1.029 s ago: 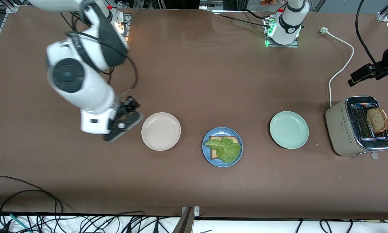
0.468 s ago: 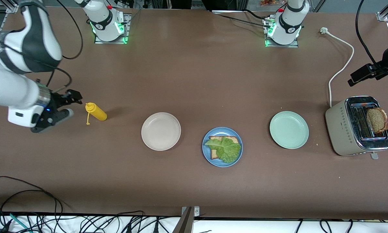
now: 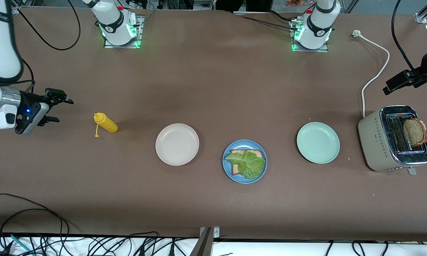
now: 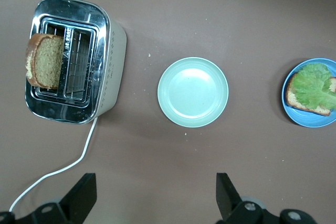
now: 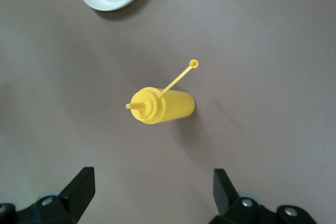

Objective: Make sandwich in blue plate with both arms
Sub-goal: 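Move the right gripper back toward the yellow squeeze bottle, then grasp the yellow squeeze bottle with the right gripper and lift it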

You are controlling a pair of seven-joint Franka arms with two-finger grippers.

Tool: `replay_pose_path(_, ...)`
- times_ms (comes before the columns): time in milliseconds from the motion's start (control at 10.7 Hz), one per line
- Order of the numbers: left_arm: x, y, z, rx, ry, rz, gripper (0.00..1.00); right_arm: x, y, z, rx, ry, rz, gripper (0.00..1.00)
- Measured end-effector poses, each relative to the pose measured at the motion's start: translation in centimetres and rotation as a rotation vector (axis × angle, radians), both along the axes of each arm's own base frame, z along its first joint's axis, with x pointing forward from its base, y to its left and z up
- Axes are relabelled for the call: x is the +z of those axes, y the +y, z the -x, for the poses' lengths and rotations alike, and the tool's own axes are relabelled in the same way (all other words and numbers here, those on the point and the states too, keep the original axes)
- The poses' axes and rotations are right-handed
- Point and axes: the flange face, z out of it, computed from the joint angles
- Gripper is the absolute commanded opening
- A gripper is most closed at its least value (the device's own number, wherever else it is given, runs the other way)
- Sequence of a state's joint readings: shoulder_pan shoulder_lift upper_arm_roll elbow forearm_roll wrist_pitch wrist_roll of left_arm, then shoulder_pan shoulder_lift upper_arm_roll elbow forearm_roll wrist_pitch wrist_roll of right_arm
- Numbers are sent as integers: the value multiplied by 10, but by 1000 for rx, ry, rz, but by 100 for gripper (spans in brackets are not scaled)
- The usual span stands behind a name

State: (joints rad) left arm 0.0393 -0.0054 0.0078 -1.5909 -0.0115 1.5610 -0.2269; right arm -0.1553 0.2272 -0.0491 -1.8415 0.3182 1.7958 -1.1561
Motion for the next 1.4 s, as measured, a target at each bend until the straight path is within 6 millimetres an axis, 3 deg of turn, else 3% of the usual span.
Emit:
replay_pose_path(281, 0, 0, 0, 0, 0, 0, 100, -57, -40, 11, 175, -117, -257, 100)
replay_pose_path(561, 0, 0, 0, 0, 0, 0, 100, -119, -56, 18, 259, -202, -447, 100)
replay_pose_path(1029, 0, 1, 0, 1, 0, 0, 100, -197, -40, 24, 392, -362, -673, 100)
replay_pose_path(1403, 0, 1, 0, 2, 1, 0, 100, -226, -31, 28, 436, -457, -763, 100)
